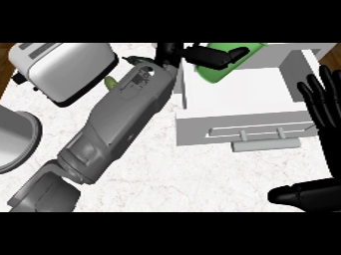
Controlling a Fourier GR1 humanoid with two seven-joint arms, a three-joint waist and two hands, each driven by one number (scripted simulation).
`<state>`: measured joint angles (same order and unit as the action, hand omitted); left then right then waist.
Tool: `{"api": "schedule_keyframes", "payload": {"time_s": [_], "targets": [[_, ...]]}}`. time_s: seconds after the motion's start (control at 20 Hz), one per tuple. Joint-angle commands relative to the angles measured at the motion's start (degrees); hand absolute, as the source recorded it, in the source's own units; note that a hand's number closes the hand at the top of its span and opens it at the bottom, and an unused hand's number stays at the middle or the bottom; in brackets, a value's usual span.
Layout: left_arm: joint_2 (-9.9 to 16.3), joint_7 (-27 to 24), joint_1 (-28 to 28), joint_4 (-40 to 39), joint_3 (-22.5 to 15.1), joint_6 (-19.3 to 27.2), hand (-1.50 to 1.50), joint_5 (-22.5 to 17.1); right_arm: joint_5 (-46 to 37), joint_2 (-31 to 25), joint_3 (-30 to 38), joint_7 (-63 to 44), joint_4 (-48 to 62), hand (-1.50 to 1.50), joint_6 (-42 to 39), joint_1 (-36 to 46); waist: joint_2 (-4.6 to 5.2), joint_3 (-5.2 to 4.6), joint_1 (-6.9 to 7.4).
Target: Pick up the cup, place it into the drawer and close the drawer
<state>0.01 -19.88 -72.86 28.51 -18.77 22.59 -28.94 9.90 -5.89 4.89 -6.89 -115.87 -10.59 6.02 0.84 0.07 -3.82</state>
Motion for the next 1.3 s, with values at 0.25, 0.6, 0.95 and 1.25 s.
{"api": "schedule_keyframes", "payload": {"time_s": [0.25, 0.6, 0.95, 1.25], "targets": [[0.0, -0.5, -2.8, -6.2, -9.0, 2.7, 1.5, -4.0, -0.8, 1.0, -2.2, -2.1, 0.3, -1.5, 1.2, 3.8, 0.59, 0.01, -2.48], [0.0, 2.9, -4.3, -6.7, -15.7, 6.6, -1.5, -3.7, 1.8, 0.1, 0.4, 3.2, 3.7, -1.5, -2.0, 1.9, 0.75, 0.12, -3.11], [0.0, -1.8, -2.9, -4.1, -13.6, 4.8, -1.5, -9.8, 4.7, -0.1, 0.5, -0.3, 0.2, -1.5, -1.9, 2.7, 0.67, 0.01, -2.87], [0.0, -7.2, -1.8, 0.9, -10.7, 1.9, -1.5, -14.5, 8.2, 0.2, 1.1, -1.2, -0.6, -1.5, -3.1, -0.2, -0.25, -0.03, 0.49]]}}
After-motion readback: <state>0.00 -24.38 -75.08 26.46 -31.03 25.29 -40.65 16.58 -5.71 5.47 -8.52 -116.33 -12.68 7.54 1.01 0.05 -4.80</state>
